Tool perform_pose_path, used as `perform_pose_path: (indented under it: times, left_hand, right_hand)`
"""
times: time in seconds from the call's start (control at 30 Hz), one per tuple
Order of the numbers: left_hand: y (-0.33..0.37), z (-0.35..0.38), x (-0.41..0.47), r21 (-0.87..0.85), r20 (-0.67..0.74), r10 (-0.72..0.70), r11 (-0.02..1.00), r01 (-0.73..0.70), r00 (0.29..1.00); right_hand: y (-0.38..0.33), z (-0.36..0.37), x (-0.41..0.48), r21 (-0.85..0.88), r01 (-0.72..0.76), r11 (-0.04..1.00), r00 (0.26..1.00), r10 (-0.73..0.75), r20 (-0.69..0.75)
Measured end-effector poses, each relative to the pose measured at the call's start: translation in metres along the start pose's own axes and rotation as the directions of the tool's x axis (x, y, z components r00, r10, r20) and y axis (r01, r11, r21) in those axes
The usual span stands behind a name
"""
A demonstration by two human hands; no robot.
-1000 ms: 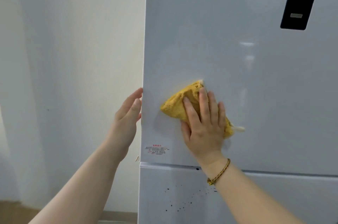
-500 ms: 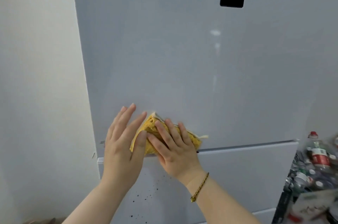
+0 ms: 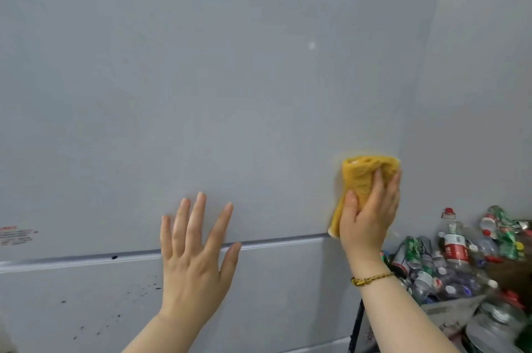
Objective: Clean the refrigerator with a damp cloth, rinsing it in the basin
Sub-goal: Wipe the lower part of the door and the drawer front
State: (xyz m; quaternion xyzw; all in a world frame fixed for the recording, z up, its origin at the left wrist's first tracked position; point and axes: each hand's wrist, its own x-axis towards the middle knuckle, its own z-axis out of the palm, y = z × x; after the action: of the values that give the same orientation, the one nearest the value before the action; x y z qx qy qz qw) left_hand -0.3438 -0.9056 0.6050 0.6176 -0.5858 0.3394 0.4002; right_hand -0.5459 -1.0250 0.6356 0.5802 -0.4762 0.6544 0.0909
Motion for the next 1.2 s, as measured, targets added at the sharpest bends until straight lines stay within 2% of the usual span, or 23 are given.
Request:
perform_pose_path:
  times: [0.03,0.1,0.13,0.2,0.3,0.37,0.43,0.5,0.57,0.63,0.7,0.77,0.87,0.93,1.0,1.07,1.13,1.2]
  left_hand:
    - [0.006,0.005,0.002,0.029,-0.007,-0.02,0.999,0.02,1.0]
    - [0.017,0.014,0.006,0.077,-0.018,-0.076,0.994,0.077,0.997]
    - [0.019,0.016,0.007,0.1,-0.024,-0.105,0.989,0.107,0.994]
    - [0.021,0.018,0.008,0.138,-0.03,-0.145,0.979,0.148,0.989]
    - [0.023,0.02,0.01,0.151,-0.042,-0.179,0.971,0.183,0.983]
    - [0.024,0.022,0.01,0.152,-0.06,-0.178,0.971,0.186,0.982]
    - [0.026,0.022,0.011,0.14,-0.079,-0.18,0.972,0.189,0.981]
    - [0.028,0.022,0.012,0.12,-0.08,-0.197,0.971,0.206,0.977]
    - [0.03,0.023,0.012,0.102,-0.079,-0.21,0.971,0.217,0.975]
    - [0.032,0.024,0.012,0.098,-0.081,-0.217,0.97,0.225,0.973]
    - [0.033,0.024,0.011,0.094,-0.083,-0.218,0.97,0.226,0.972]
    - [0.031,0.023,0.012,0.085,-0.098,-0.213,0.972,0.221,0.972]
    - [0.033,0.022,0.016,0.06,-0.132,-0.226,0.97,0.236,0.965]
    - [0.035,0.02,0.023,0.052,-0.169,-0.243,0.965,0.255,0.955]
    - [0.035,0.017,0.032,0.071,-0.216,-0.243,0.962,0.263,0.946]
    - [0.031,0.015,0.041,0.088,-0.243,-0.252,0.956,0.28,0.937]
    - [0.026,0.015,0.045,0.107,-0.249,-0.252,0.952,0.285,0.935]
    - [0.026,0.015,0.045,0.089,-0.24,-0.256,0.955,0.284,0.936]
  right_hand:
    - [-0.007,-0.003,0.009,0.092,-0.144,0.985,0.989,0.145,-0.01]
    - [-0.024,-0.008,0.041,0.233,-0.382,0.894,0.915,0.401,-0.037]
    - [-0.033,-0.008,0.06,0.267,-0.447,0.854,0.878,0.476,-0.053]
    - [-0.051,-0.008,0.096,0.272,-0.425,0.863,0.884,0.461,-0.081]
    - [-0.071,-0.002,0.118,0.136,-0.156,0.978,0.973,0.176,-0.149]
    - [-0.067,0.007,0.108,0.007,0.14,0.99,0.971,-0.136,-0.197]
    - [-0.045,0.014,0.081,-0.101,0.451,0.887,0.881,-0.46,-0.11]
    - [-0.009,0.013,0.047,-0.125,0.674,0.729,0.737,-0.674,0.045]
    - [0.028,0.01,0.024,-0.128,0.797,0.59,0.603,-0.789,0.116]
    - [0.051,0.005,0.025,-0.132,0.826,0.547,0.562,-0.817,0.133]
    - [0.052,-0.001,0.042,-0.133,0.802,0.583,0.597,-0.794,0.117]
    - [0.037,-0.006,0.074,-0.131,0.703,0.699,0.709,-0.703,0.058]
    - [-0.004,-0.015,0.133,-0.067,0.422,0.904,0.9,-0.426,-0.088]
    - [-0.044,-0.025,0.17,0.046,0.223,0.974,0.97,-0.217,-0.109]
    - [-0.076,-0.028,0.198,0.071,0.07,0.995,0.994,-0.063,-0.092]
    - [-0.104,-0.028,0.217,0.025,0.017,1.0,0.995,-0.015,-0.094]
    - [-0.126,-0.028,0.224,-0.021,0.045,0.999,0.996,-0.047,-0.076]
    - [-0.141,-0.022,0.221,-0.065,0.169,0.983,0.985,-0.171,-0.023]
